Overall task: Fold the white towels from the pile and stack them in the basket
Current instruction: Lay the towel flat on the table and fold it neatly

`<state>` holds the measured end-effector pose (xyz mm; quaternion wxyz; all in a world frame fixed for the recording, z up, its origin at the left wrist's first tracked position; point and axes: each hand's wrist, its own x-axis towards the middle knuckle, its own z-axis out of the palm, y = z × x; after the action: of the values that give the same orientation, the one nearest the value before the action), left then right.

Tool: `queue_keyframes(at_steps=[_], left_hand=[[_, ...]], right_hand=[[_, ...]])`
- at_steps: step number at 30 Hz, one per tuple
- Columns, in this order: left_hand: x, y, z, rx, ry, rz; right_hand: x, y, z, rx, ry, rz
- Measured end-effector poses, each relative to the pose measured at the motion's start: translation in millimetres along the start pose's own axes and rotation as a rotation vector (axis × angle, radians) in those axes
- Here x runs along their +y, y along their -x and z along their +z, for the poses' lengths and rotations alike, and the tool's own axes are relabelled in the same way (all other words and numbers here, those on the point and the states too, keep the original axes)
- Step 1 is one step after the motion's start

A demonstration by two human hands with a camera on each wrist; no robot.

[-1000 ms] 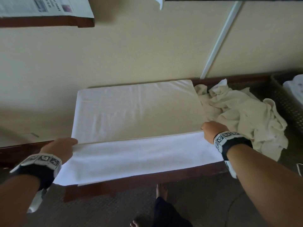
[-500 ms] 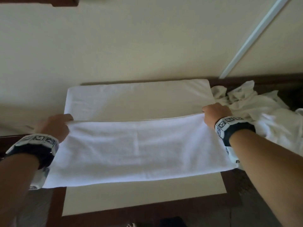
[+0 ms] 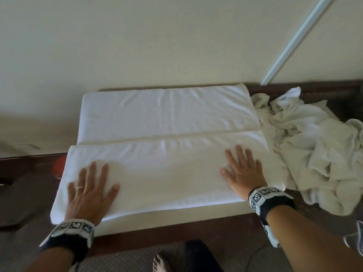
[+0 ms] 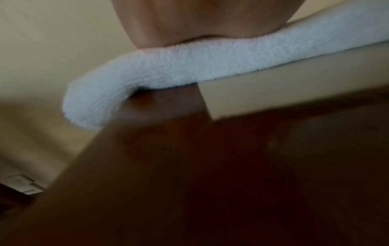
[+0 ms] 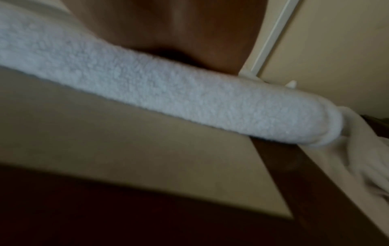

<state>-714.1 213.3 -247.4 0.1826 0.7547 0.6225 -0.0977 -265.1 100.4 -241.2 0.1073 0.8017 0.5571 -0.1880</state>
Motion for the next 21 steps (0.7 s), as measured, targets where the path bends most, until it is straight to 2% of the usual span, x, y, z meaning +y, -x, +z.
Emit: queue_keyframes(at_steps=[6, 9, 11, 13, 17, 21], left_hand=[[-3, 48, 4, 0.022, -0.044, 0.012], [0, 60, -2, 0.012, -0.137, 0.029], [6, 62, -10, 0.065, -0.251, 0.049], [13, 57, -25, 0.101, -0.313, 0.061], [25, 24, -54, 0.065, -0.332, 0.056], [41, -25, -76, 0.026, -0.354, 0.134]], right_hand=[[-3, 39, 3, -0.086, -0.023, 0.025], [-9, 58, -3, -0.108, -0.052, 0.057], [-10, 64, -12, -0.079, -0.047, 0.066], [-9, 62, -25, -0.061, -0.013, 0.063], [-9, 35, -54, -0.096, 0.050, 0.082], [-5, -7, -80, -0.032, 0.098, 0.064]])
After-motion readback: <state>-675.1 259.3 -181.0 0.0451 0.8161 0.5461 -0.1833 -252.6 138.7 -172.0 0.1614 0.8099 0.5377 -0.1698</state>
